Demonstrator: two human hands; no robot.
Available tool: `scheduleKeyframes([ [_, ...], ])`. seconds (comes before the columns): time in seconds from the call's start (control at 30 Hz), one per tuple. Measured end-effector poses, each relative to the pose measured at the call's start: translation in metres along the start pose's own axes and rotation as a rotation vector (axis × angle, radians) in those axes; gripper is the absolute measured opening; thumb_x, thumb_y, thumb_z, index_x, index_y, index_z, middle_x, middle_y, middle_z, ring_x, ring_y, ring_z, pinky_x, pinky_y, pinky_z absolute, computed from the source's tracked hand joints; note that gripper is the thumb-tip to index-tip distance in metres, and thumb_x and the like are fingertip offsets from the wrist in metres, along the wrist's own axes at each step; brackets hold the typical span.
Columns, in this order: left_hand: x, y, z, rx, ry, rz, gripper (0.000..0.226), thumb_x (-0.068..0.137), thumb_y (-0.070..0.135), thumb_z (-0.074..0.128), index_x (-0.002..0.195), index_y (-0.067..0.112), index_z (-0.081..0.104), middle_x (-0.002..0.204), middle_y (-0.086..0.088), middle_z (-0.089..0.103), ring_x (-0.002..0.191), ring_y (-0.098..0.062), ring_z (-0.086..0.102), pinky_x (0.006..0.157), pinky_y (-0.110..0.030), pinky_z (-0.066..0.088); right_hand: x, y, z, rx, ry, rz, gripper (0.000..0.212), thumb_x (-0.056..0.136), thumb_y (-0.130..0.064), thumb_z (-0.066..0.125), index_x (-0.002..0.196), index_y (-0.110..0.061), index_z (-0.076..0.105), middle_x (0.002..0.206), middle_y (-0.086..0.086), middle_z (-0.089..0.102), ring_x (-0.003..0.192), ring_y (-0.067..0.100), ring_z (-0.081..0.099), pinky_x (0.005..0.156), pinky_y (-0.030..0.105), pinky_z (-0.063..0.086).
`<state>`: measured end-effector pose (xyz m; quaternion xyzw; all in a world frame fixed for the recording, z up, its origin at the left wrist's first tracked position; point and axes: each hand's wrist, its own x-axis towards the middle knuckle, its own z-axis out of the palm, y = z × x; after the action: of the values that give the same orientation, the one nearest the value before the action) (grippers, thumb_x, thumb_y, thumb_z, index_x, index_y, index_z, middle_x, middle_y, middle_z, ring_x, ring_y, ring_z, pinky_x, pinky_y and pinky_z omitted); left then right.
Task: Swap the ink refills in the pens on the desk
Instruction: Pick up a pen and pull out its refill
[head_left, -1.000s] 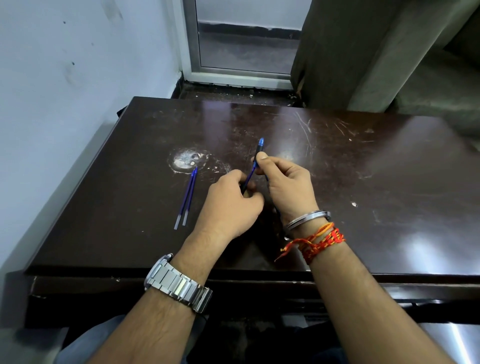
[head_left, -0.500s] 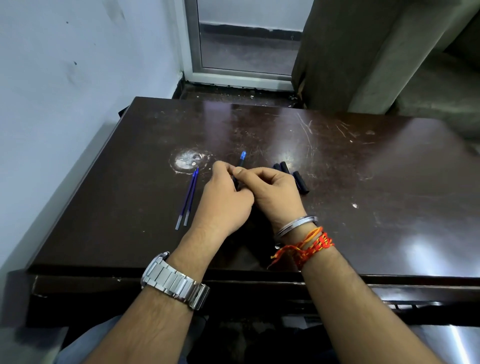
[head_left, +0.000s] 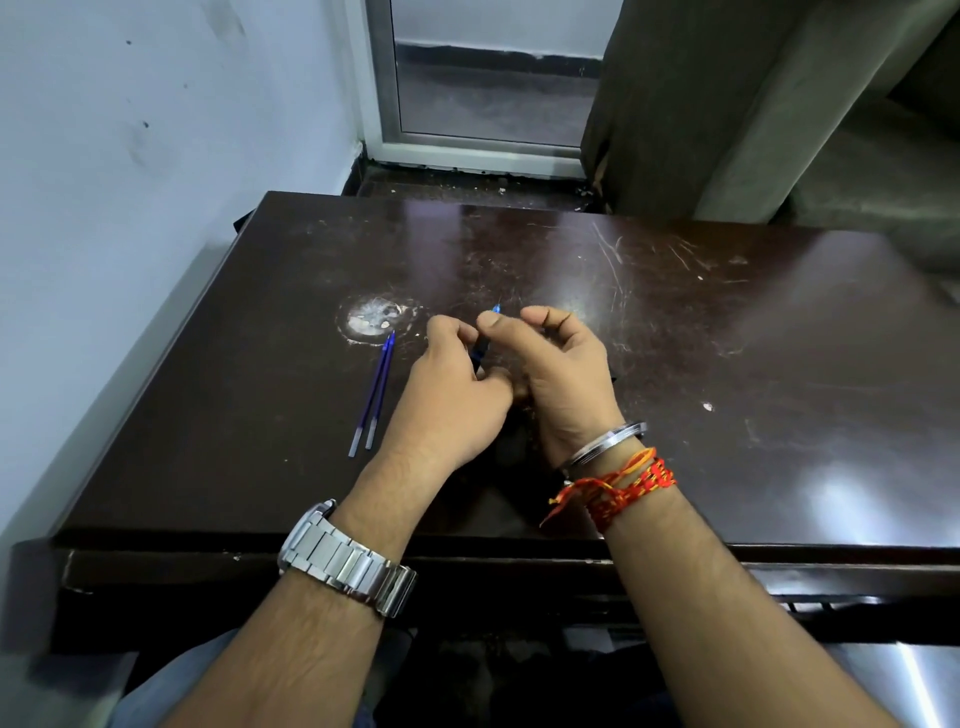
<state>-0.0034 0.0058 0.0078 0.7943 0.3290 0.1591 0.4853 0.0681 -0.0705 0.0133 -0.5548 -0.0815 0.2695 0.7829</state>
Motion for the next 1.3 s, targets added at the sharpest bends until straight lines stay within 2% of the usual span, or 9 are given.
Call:
scheduleKeyframes([
  [0.17,-0.0008,-0.0008,0.0012,-0.004,0.001,0.032,0.023,0.087,0.025,0.058,0.101,0.029,0.040,0.074,0.007,0.057,0.052,0.015,0.052,0.039,-0.008,0.035,0.0001,0.0010,-0.0006,-0.036,-0.047,0.047,0.025,0.072,0.003,0.079,0.090,-0.009,0.066,0.079,0.019,0.065,0.067,0.023,0.060,0.067,0.033,0.052],
  [0.33,-0.0001,-0.0014,0.0005,-0.004,0.008,0.038,0.024,0.087,0.023,0.057,0.102,0.028,0.040,0.072,0.007,0.055,0.053,0.016,0.052,0.041,-0.009,0.036,-0.0001,0.0019,0.0000,-0.024,-0.099,0.076,0.016,0.077,-0.001,0.076,0.089,-0.006,0.068,0.087,0.021,0.070,0.068,0.022,0.065,0.061,0.028,0.054],
  [0.43,-0.0011,-0.0012,0.0009,0.010,0.014,0.049,0.024,0.087,0.020,0.057,0.102,0.027,0.040,0.071,0.007,0.054,0.052,0.016,0.051,0.040,-0.009,0.035,0.0005,0.0023,-0.0012,-0.030,-0.058,0.074,0.025,0.071,-0.004,0.082,0.087,-0.008,0.063,0.081,0.017,0.065,0.063,0.021,0.060,0.058,0.029,0.050],
  [0.6,-0.0008,-0.0002,0.0002,0.016,0.019,0.032,0.023,0.088,0.025,0.057,0.104,0.029,0.040,0.076,0.008,0.056,0.056,-0.002,0.053,0.038,-0.012,0.034,-0.0006,0.0014,-0.0013,-0.040,-0.061,0.070,0.017,0.073,-0.005,0.081,0.083,-0.009,0.067,0.072,0.014,0.067,0.055,0.017,0.061,0.050,0.024,0.050],
  [0.77,-0.0014,0.0000,0.0001,0.016,0.007,0.028,0.025,0.089,0.026,0.058,0.106,0.028,0.039,0.075,0.007,0.056,0.056,-0.001,0.054,0.043,-0.018,0.034,-0.0007,0.0015,-0.0013,-0.032,-0.097,0.080,0.021,0.072,-0.008,0.080,0.088,-0.003,0.069,0.073,0.013,0.068,0.056,0.017,0.061,0.053,0.025,0.049],
  [0.87,-0.0018,0.0001,0.0003,0.014,0.011,0.042,0.024,0.088,0.023,0.057,0.105,0.027,0.040,0.075,0.006,0.056,0.053,0.002,0.054,0.038,-0.012,0.033,-0.0005,0.0023,-0.0013,-0.055,-0.062,0.069,0.022,0.072,-0.008,0.082,0.084,-0.006,0.065,0.073,0.015,0.064,0.056,0.018,0.059,0.053,0.026,0.049],
  [1.0,-0.0014,-0.0002,0.0003,0.011,0.003,0.027,0.027,0.088,0.024,0.057,0.109,0.027,0.040,0.078,0.007,0.059,0.061,-0.004,0.055,0.047,-0.020,0.037,-0.0004,0.0024,-0.0014,-0.071,-0.100,0.083,0.008,0.075,-0.004,0.075,0.078,-0.006,0.067,0.067,0.012,0.065,0.055,0.017,0.057,0.054,0.026,0.048],
  [1.1,-0.0018,-0.0004,0.0006,0.034,0.026,0.039,0.025,0.088,0.023,0.056,0.107,0.027,0.040,0.075,0.008,0.056,0.058,-0.002,0.052,0.039,-0.012,0.034,0.0002,0.0032,-0.0029,-0.090,-0.047,0.063,0.023,0.070,-0.005,0.083,0.076,-0.011,0.061,0.073,0.017,0.065,0.058,0.021,0.060,0.056,0.028,0.049],
  [1.3,-0.0021,0.0004,0.0008,0.018,0.018,0.029,0.023,0.087,0.026,0.057,0.104,0.028,0.041,0.073,0.008,0.057,0.049,0.003,0.053,0.037,-0.012,0.033,0.0002,0.0041,-0.0022,-0.067,-0.081,0.061,0.017,0.071,-0.008,0.081,0.076,-0.008,0.065,0.071,0.016,0.067,0.056,0.019,0.059,0.055,0.027,0.049],
])
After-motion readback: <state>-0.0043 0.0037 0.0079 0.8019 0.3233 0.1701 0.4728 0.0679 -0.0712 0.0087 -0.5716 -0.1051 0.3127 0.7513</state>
